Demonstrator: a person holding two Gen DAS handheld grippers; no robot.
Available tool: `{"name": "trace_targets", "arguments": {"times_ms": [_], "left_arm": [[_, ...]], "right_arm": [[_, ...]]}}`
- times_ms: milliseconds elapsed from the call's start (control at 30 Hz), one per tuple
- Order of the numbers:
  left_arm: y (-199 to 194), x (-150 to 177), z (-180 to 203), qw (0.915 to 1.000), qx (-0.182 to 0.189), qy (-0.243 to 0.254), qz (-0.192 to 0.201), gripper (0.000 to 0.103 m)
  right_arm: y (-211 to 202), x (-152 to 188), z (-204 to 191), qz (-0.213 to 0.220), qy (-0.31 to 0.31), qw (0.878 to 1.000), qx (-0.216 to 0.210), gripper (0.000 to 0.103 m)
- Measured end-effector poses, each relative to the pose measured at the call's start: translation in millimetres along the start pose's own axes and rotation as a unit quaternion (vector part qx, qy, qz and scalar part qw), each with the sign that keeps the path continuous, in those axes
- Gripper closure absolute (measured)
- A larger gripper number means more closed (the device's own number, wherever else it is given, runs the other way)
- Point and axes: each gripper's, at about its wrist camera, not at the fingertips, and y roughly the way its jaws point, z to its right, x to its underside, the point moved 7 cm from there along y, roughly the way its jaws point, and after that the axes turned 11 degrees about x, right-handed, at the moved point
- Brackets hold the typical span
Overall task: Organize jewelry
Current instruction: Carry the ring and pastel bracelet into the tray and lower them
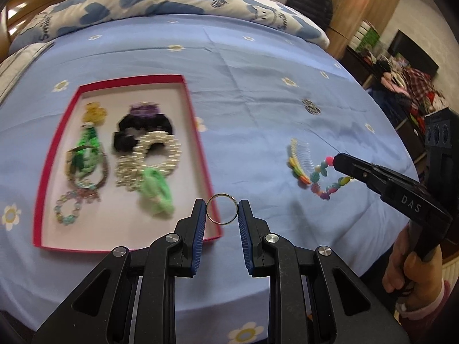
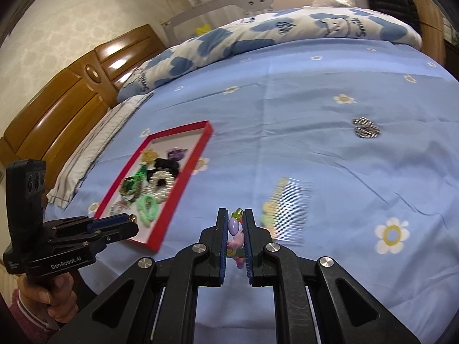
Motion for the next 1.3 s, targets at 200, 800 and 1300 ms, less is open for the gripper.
{"name": "trace_targets", "arguments": {"times_ms": [200, 800, 1300], "left_arm": [[-19, 0, -32, 0.9993, -0.017, -0.026, 0.018, 0.082], [-54, 6, -111, 0.993, -0.065, -0.088, 0.045, 0.082], [-30, 6, -143, 0.9908, -0.088, -0.101, 0.02, 0.082]], "right_arm": [[5, -8, -42, -0.001, -0.03, 0.999, -0.028, 0.093], [34, -13, -154, -0.024, -0.1, 0.989, -0.107, 0.093], [83, -2, -187, -0.066, -0.109, 0.984, -0.123, 0.093]]}}
